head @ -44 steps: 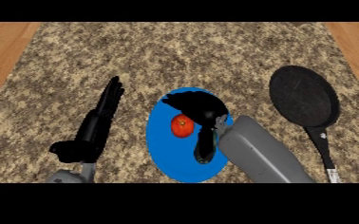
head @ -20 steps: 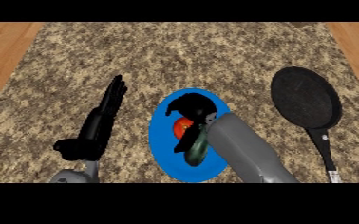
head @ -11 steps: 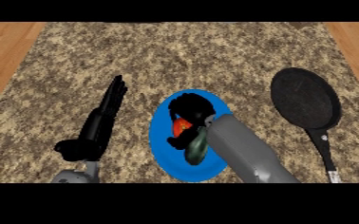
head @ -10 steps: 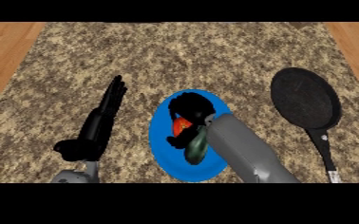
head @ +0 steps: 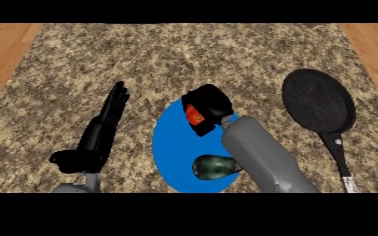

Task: Pick the tomato from the plate and place it in the pan

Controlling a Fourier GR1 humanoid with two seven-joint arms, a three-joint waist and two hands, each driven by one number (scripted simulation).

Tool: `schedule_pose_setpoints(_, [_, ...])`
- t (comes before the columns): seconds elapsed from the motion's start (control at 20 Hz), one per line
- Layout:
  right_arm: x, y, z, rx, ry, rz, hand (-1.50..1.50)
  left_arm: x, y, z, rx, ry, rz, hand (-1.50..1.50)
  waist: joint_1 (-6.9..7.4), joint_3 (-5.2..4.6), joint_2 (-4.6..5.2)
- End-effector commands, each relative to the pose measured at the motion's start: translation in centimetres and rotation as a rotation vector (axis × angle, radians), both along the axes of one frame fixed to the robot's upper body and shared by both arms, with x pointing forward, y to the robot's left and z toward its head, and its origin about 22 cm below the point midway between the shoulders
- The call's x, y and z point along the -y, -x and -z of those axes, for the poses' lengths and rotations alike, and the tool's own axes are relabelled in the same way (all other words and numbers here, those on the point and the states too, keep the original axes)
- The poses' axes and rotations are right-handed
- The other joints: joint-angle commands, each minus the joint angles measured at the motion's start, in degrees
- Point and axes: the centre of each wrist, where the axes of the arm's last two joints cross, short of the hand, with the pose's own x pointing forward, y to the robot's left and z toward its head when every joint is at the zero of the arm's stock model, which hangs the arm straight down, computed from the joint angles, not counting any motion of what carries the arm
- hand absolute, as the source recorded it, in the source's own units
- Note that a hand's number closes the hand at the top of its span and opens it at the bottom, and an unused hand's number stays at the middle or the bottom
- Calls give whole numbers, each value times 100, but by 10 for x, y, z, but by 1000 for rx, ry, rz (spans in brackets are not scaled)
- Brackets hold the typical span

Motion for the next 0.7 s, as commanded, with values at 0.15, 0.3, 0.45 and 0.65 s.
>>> schedule_pose_setpoints(0.15, [35, -14, -4, 96, -32, 708, 150, -7, 7, 8, -32, -5, -54, 0, -362, -19, -98])
schedule_pose_setpoints(0.3, [9, -5, -26, 247, -142, 832, 150, -12, 3, -2, -8, -11, -47, 0, -257, -13, -112])
schedule_pose_setpoints(0.45, [-3, 11, -40, 350, -220, 917, 150, 4, 14, 6, -22, 5, -31, 0, -176, -9, -103])
schedule_pose_setpoints(0.65, [15, 22, -80, 409, -293, 1032, 150, -4, -1, -1, -6, 2, -37, 0, -216, -8, -58])
